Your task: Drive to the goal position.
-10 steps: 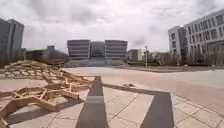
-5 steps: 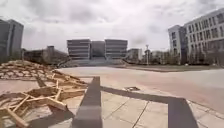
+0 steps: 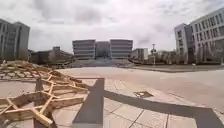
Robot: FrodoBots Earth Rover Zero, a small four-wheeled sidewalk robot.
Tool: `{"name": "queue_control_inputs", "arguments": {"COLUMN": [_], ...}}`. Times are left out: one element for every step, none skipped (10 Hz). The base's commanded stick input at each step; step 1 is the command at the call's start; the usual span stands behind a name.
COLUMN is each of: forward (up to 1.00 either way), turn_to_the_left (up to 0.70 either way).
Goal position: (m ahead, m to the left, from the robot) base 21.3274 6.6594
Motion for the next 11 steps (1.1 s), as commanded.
{"name": "queue_control_inputs", "arguments": {"forward": [1.0, 1.0, 1.0, 1.0, 1.0, 1.0, 1.0, 1.0, 1.0, 1.0, 1.0], "turn_to_the_left": [0.03, 0.03, 0.03, 0.03, 0.03, 0.03, 0.03, 0.02, 0.03, 0.03, 0.09]}}
